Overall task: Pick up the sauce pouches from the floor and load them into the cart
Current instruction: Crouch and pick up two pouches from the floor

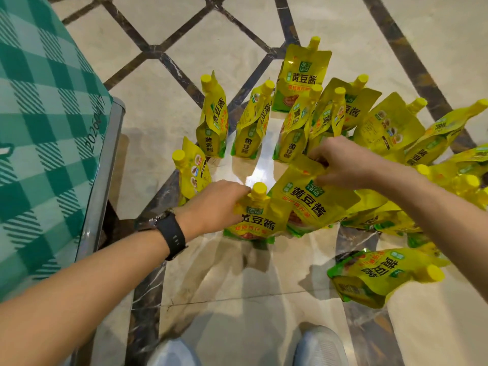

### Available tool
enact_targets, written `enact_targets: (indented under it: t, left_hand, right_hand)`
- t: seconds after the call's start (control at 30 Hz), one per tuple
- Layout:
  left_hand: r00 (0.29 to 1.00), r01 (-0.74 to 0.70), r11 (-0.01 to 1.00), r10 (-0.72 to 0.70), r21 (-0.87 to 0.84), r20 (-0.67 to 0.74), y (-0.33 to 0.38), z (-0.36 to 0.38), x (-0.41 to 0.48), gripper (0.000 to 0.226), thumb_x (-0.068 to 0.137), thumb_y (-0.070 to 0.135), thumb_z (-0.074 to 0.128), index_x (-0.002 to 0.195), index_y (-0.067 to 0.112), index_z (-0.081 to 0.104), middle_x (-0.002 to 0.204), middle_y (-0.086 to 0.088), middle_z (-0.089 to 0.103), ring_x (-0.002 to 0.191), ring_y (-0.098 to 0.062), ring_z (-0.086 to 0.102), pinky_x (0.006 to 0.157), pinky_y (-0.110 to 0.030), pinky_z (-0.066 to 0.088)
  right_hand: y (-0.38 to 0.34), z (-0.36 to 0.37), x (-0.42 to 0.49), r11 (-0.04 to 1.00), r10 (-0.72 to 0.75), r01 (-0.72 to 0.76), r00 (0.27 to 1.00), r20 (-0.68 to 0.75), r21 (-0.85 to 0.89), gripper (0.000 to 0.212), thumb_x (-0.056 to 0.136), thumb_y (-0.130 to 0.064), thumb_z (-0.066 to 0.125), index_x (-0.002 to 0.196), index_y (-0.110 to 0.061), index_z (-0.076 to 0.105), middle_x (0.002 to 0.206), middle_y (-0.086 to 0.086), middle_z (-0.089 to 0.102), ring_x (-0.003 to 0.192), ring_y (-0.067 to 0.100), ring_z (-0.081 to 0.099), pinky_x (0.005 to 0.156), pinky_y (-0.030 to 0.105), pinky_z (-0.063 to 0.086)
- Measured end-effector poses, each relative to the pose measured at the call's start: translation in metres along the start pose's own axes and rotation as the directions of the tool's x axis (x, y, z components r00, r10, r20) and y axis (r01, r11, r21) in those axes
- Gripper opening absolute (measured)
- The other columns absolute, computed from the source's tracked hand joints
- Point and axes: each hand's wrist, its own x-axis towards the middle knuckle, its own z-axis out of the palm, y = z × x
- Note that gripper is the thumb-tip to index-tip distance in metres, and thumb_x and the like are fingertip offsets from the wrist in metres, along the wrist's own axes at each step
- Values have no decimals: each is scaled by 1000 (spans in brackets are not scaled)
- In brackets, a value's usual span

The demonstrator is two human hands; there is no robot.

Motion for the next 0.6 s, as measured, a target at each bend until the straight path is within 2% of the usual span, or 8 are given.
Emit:
enact_targets:
  t: [0.07, 0.17, 0.23, 0.3, 0.37, 0.43, 0.5, 0.6]
  left_hand:
    - [993, -5, 997, -5, -83, -115, -3, 10, -4, 37, 87, 25, 73, 121, 15, 66, 113, -8, 71, 107, -30, 62, 81, -37, 47]
    - [956, 17, 940, -115, -340, -270, -8, 20, -5, 18, 85, 23, 77, 102, 18, 75, 95, -1, 74, 90, -22, 65, 69, -30, 42]
    - [940, 39, 871, -197, -489, -278, -8, 27, -5, 18, 82, 21, 81, 99, 20, 75, 95, 4, 74, 90, -15, 65, 73, -27, 45]
    - [937, 56, 765, -263, -641, -231, -9, 31, -3, 27, 77, 18, 85, 100, 25, 71, 99, 10, 72, 94, -6, 65, 79, -19, 48]
    - [956, 73, 659, -259, -749, -135, -14, 35, 1, 37, 73, 14, 88, 100, 29, 67, 103, 11, 71, 99, -2, 65, 87, -19, 50]
    - [979, 94, 584, -203, -806, -34, -22, 44, 5, 46, 70, 8, 89, 107, 25, 68, 108, 5, 72, 103, -9, 67, 94, -29, 53]
    - [986, 95, 585, -168, -805, -5, -28, 54, 6, 54, 67, 7, 90, 115, 17, 68, 115, -2, 70, 107, -17, 67, 99, -38, 53]
    - [993, 35, 647, -106, -762, -44, -34, 64, 9, 54, 68, 2, 89, 114, 20, 66, 116, -6, 66, 107, -17, 66, 97, -36, 53]
  right_hand:
    - [-2, 0, -1, 1000, 9, -9, 999, 52, 0, 16, 74, -12, 77, 73, -15, 61, 72, 5, 62, 68, 24, 58, 61, 43, 52]
    - [-4, 15, -5, 997, 51, -56, 995, 88, 48, 23, 74, -11, 77, 74, -21, 56, 70, 0, 58, 73, 26, 57, 61, 36, 46]
    - [-2, 28, -10, 988, 81, -78, 997, -14, 131, 20, 75, -11, 77, 89, -19, 67, 79, -1, 61, 79, 24, 60, 65, 33, 46]
    - [3, 35, -16, 935, 211, -182, 975, -66, 304, 37, 75, -15, 80, 110, -17, 69, 89, -4, 61, 82, 16, 59, 69, 29, 45]
    - [9, 42, -30, 682, 371, -302, 928, 41, 666, 38, 74, -16, 83, 109, -20, 68, 88, -7, 65, 79, 10, 61, 69, 26, 49]
    - [14, 58, -46, 417, 401, -318, 905, 142, 852, 31, 73, -14, 83, 101, -18, 70, 94, -4, 72, 89, 12, 66, 81, 27, 53]
    - [11, 75, -57, 344, 417, -300, 898, 142, 890, 28, 74, -10, 82, 98, -19, 70, 101, -3, 74, 97, 13, 68, 84, 31, 52]
    - [5, 88, -58, 277, 458, -254, 883, 105, 927, 28, 76, -2, 78, 92, -23, 69, 96, -7, 74, 87, 4, 69, 72, 21, 53]
